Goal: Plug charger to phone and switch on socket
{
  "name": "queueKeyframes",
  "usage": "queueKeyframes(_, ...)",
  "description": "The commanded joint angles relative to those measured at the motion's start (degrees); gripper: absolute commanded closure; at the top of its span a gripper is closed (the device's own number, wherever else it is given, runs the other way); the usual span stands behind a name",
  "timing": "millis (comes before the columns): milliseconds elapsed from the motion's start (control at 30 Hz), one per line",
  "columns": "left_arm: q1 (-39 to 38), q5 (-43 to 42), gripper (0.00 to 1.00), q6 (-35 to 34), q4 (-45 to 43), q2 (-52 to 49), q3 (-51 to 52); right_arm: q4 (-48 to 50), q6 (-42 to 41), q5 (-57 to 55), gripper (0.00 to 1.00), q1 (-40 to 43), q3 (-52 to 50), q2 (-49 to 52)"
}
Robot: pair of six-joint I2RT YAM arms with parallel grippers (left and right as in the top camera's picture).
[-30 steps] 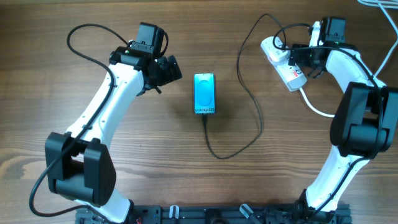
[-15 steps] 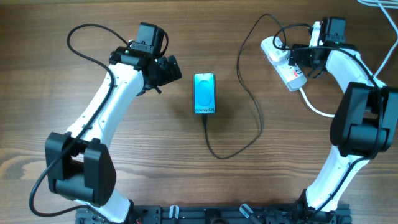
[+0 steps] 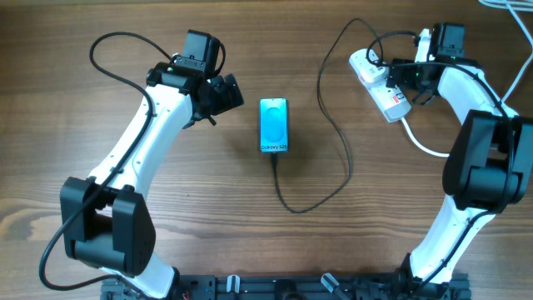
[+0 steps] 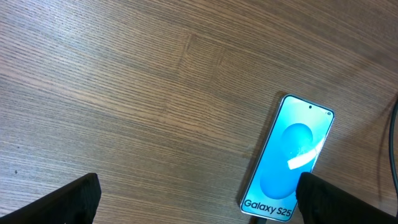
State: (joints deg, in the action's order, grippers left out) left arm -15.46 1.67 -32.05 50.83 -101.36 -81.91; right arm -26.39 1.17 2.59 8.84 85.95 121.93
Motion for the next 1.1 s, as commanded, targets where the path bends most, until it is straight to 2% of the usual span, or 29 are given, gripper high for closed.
queueKeyframes(0, 0.3, 0.8, 0.00, -0.4, 0.0, 0.1, 0.2, -1.1, -0.3, 2.0, 0.00, -0.1, -1.2, 1.5)
queueKeyframes(833, 0.3, 0.8, 0.00, -0.4, 0.0, 0.1, 0.2, -3.3, -1.7, 6.5, 0.00, -0.2, -1.2, 3.6)
queueKeyframes(933, 0.3, 0.8, 0.00, -0.4, 0.0, 0.1, 0.2, -3.7, -1.9, 5.6, 0.00, 0.0, -0.6, 1.8)
queueKeyframes(1067, 0.3, 0.8, 0.00, -0.4, 0.0, 0.1, 0.2, -4.3, -6.0, 1.5, 0.00, 0.5, -0.4, -7.4)
